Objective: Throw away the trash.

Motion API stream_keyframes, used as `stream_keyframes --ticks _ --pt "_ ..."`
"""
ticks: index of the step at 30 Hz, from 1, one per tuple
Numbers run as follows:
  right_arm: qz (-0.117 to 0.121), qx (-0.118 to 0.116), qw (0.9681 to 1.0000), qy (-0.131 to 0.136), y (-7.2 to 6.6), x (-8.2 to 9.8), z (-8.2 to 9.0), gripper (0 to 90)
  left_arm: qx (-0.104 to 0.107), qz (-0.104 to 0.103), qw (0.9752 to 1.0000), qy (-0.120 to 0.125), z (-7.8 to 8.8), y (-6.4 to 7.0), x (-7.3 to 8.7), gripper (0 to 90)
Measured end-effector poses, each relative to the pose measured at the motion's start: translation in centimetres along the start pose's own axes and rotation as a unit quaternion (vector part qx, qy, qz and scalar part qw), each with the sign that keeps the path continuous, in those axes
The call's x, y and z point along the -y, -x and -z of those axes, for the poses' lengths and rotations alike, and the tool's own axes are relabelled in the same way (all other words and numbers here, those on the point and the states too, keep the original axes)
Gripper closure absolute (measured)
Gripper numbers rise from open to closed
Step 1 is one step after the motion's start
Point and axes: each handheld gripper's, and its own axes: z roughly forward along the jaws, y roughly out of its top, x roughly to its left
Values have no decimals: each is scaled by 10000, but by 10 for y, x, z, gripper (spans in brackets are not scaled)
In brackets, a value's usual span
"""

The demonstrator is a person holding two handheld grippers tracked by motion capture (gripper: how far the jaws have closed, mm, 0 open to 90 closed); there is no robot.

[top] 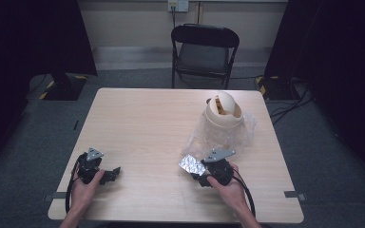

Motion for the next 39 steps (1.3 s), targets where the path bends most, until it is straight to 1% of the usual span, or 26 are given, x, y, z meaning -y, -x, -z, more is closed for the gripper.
stream_keyframes --ticks 3,6,13,19,20,21,22,26,29,30,31,33,36,37,39 --pt "53 -41 9999 -147 0 5 -7 340 0 -2 10000 -3 0 0 0 0" --pt "50 -21 9997 -219 1 7 -9 340 0 -2 10000 -2 0 0 0 0" --pt "-16 36 9994 -335 5 17 -8 340 0 3 10000 -1 0 0 0 0" --pt "-34 86 9999 -123 6 15 1 340 -1 2 10000 0 0 0 0 0" --pt "-39 99 9999 -96 6 14 4 340 -1 2 10000 2 0 0 0 0" --pt "-50 121 9999 4 6 13 8 341 -2 2 10000 5 0 0 0 0" --pt "-50 121 9999 4 6 13 8 341 -1 3 10000 4 0 0 0 0" --pt "-118 127 9996 206 10 8 20 343 -1 2 10000 3 0 0 0 0" --pt "-151 148 9994 260 12 7 24 349 -1 0 10000 4 0 0 0 0" --pt "-159 167 9993 304 13 6 26 431 -2 0 10000 1 0 0 0 0" --pt "-161 188 9989 387 14 5 29 437 -1 1 10000 2 0 0 0 0" --pt "-219 215 9983 493 17 3 34 427 0 -1 10000 3 0 0 0 0" --pt "-201 281 9984 443 20 1 34 394 0 -1 10000 3 0 0 0 0" --pt "-210 276 9984 437 20 2 33 377 -1 -1 10000 -2 0 0 0 0" --pt "-219 194 9989 374 19 4 30 303 -1 -1 10000 0 0 0 0 0"
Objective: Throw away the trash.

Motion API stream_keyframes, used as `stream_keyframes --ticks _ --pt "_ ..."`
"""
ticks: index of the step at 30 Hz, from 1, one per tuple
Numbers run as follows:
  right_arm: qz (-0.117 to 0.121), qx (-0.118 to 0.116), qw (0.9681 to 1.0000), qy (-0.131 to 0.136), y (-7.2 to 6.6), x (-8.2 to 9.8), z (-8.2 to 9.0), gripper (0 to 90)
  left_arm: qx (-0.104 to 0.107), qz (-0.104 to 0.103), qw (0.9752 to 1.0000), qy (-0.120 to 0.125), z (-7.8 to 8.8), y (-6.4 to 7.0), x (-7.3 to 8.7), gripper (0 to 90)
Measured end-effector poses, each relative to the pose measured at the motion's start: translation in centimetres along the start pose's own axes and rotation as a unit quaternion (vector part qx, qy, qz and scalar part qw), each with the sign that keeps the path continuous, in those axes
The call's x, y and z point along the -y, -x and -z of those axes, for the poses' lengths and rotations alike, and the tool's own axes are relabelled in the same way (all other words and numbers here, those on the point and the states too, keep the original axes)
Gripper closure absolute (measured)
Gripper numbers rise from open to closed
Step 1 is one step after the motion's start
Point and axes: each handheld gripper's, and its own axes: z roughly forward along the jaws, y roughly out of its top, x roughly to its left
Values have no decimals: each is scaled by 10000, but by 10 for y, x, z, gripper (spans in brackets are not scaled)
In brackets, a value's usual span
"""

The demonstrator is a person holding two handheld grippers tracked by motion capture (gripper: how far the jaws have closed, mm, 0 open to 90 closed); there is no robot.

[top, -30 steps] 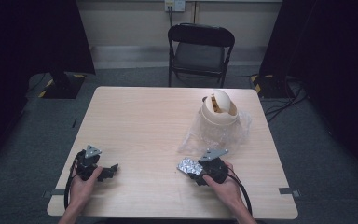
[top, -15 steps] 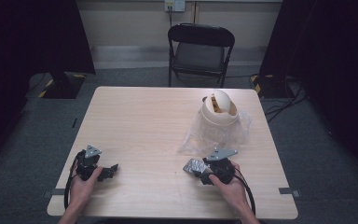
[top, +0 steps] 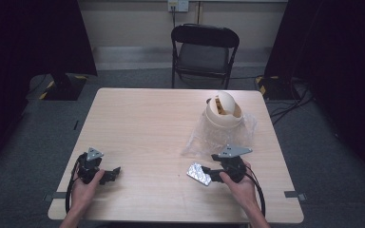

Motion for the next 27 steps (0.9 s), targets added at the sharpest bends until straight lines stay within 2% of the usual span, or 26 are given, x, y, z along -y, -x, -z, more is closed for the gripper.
stream_keyframes --ticks 1,6,10,14,21,22,24,27 --pt "8 -29 9999 -126 -2 6 -4 243 0 1 10000 3 0 0 0 0" --pt "79 -32 9995 -288 -5 22 -8 185 0 0 10000 -1 0 0 0 0" --pt "184 41 9991 -375 -7 32 -12 179 0 -1 10000 2 0 0 0 0" --pt "246 9 9986 -458 -7 36 -16 178 0 0 10000 -1 0 0 0 0" --pt "372 55 9975 -606 -13 40 -23 202 0 2 10000 3 0 0 0 0" --pt "364 53 9975 -605 -13 40 -23 215 0 2 10000 -1 0 0 0 0" --pt "363 56 9979 -527 -11 40 -23 328 0 1 10000 1 0 0 0 0" --pt "324 27 9981 -524 -10 39 -21 339 0 0 10000 4 0 0 0 0"
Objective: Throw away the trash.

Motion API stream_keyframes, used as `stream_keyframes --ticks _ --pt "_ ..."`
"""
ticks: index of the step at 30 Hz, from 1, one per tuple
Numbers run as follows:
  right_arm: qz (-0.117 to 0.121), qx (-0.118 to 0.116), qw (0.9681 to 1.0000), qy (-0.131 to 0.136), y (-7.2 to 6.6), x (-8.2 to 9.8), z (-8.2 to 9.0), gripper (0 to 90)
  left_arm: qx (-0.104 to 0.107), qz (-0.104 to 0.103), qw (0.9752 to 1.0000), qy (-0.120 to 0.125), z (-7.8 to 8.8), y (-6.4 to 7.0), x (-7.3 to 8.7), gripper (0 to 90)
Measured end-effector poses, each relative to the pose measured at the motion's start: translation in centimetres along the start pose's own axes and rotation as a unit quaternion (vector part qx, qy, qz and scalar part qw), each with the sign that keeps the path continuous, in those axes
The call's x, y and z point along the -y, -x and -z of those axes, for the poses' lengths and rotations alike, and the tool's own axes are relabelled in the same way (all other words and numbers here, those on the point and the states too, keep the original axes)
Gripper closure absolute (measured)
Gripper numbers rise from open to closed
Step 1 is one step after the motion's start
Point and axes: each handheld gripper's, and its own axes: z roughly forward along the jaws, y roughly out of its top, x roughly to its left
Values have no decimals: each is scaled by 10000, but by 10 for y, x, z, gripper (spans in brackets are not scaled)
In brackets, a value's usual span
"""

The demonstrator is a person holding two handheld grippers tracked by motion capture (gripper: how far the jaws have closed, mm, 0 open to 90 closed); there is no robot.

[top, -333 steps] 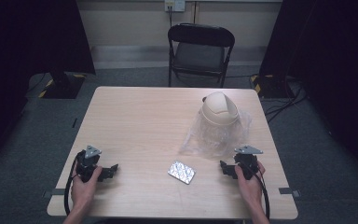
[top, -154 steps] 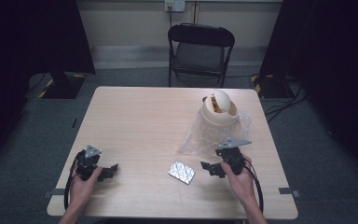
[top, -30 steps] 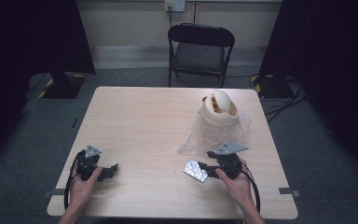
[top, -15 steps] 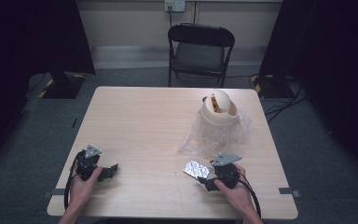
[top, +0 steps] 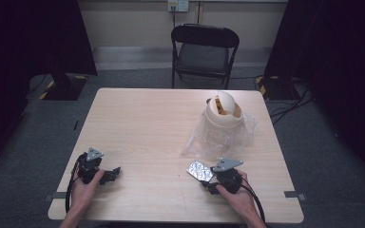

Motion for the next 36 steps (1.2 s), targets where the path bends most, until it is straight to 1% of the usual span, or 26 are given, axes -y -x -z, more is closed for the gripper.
stream_keyframes --ticks 1,7,10,14,17,23,30,36 --pt "-11 1 10000 10 0 0 1 339 0 0 10000 -4 0 0 0 0" --pt "-128 24 9992 379 4 -9 17 340 0 0 10000 -2 0 0 0 0" --pt "-199 34 9985 509 6 -13 24 340 0 2 10000 -5 0 0 0 0" --pt "-200 87 9980 601 9 -18 32 340 0 0 10000 -2 0 0 0 0" --pt "-267 98 9974 670 11 -21 38 341 0 1 10000 -4 0 0 0 0" --pt "-360 244 9957 813 17 -27 56 341 -1 0 10000 -6 0 0 0 0" --pt "-400 389 9937 975 30 -41 81 341 1 1 10000 -4 0 0 0 0" --pt "-405 508 9920 1081 43 -51 98 341 0 -1 10000 -5 0 0 0 0"
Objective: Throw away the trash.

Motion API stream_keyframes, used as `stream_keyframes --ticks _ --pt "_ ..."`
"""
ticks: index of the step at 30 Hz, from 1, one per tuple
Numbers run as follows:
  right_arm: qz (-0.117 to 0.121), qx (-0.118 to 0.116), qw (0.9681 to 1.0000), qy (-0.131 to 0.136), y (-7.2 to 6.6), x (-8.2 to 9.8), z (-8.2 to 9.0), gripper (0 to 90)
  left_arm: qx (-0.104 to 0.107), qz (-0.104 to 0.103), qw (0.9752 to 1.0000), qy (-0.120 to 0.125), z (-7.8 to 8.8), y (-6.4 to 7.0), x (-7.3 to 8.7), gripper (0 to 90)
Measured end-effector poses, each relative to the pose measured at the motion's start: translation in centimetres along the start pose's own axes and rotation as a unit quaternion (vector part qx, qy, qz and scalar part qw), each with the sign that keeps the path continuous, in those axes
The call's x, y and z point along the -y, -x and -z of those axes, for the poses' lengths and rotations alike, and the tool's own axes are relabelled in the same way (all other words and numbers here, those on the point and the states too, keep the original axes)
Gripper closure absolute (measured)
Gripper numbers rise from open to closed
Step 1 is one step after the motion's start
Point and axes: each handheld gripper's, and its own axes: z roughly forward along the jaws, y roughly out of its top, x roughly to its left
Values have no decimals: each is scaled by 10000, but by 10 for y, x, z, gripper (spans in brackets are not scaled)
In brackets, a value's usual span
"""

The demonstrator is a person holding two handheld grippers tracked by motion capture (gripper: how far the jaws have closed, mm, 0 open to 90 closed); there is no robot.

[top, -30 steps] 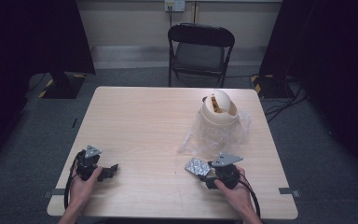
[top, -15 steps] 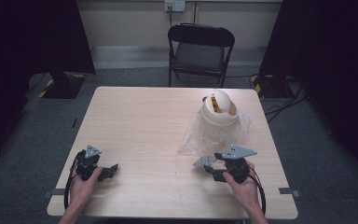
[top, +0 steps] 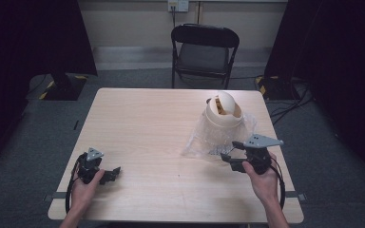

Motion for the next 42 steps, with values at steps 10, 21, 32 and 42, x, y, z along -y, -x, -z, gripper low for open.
stream_keyframes --ticks 10,21,32,42 --pt "-126 -10 9998 170 26 -19 13 341 0 2 10000 3 0 0 0 0" --pt "-184 -111 9992 330 52 -42 22 341 0 0 10000 2 0 0 0 0" --pt "-240 44 9986 476 79 -63 33 342 1 2 10000 4 0 0 0 0" --pt "-310 235 9980 507 96 -69 38 343 0 1 10000 3 0 0 0 0"
